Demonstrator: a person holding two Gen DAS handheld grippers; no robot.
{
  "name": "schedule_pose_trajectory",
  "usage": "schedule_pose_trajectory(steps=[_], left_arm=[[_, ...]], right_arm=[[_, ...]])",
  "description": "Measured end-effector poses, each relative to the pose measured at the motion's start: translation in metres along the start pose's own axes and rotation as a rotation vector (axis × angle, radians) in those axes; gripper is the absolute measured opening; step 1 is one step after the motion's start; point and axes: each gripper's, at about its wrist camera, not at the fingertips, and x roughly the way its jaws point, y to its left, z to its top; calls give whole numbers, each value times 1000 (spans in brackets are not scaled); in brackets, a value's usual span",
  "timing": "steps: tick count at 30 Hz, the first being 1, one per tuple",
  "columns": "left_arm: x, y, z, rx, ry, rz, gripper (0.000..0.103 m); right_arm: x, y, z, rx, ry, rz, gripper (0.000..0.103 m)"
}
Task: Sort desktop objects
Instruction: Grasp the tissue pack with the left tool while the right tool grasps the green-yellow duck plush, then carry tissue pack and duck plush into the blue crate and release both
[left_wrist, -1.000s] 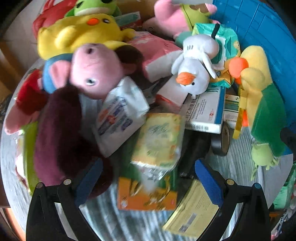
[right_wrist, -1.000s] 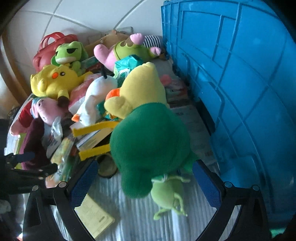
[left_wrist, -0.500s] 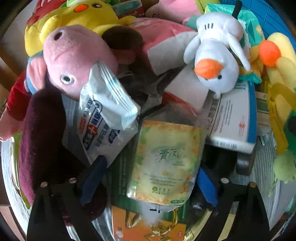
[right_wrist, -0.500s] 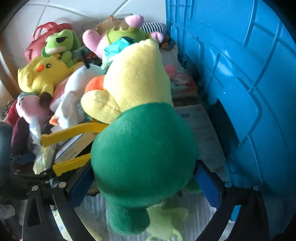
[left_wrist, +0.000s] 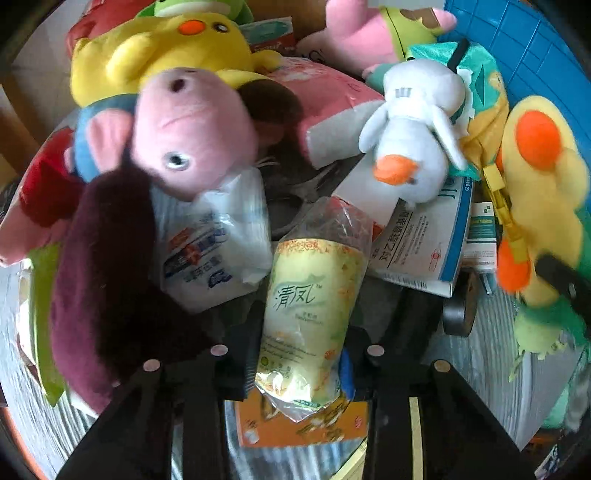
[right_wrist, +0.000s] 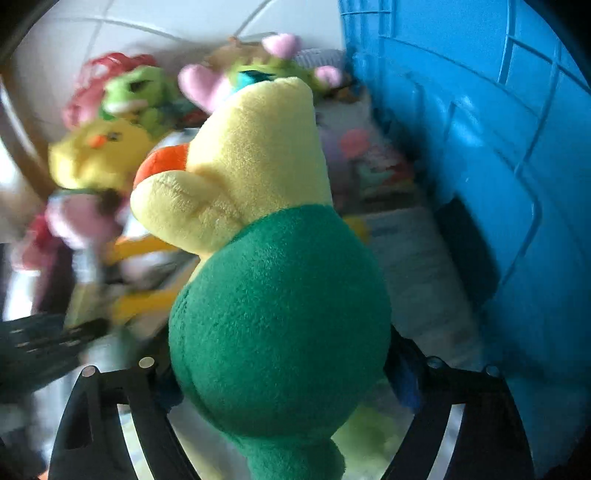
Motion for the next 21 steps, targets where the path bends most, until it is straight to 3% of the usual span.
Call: schedule_pose_trajectory(steps=[4, 9, 21], left_arm=[[-18, 6, -2, -9, -22, -10, 34], [-46, 4, -3, 1, -66, -23, 34], [-143, 4, -26, 81, -264, -39, 34]], right_arm=[[-17, 18, -17, -27, 1, 56, 86], [-27, 28, -22, -33, -12, 48, 86], [-120, 52, -8, -58, -200, 56, 86]])
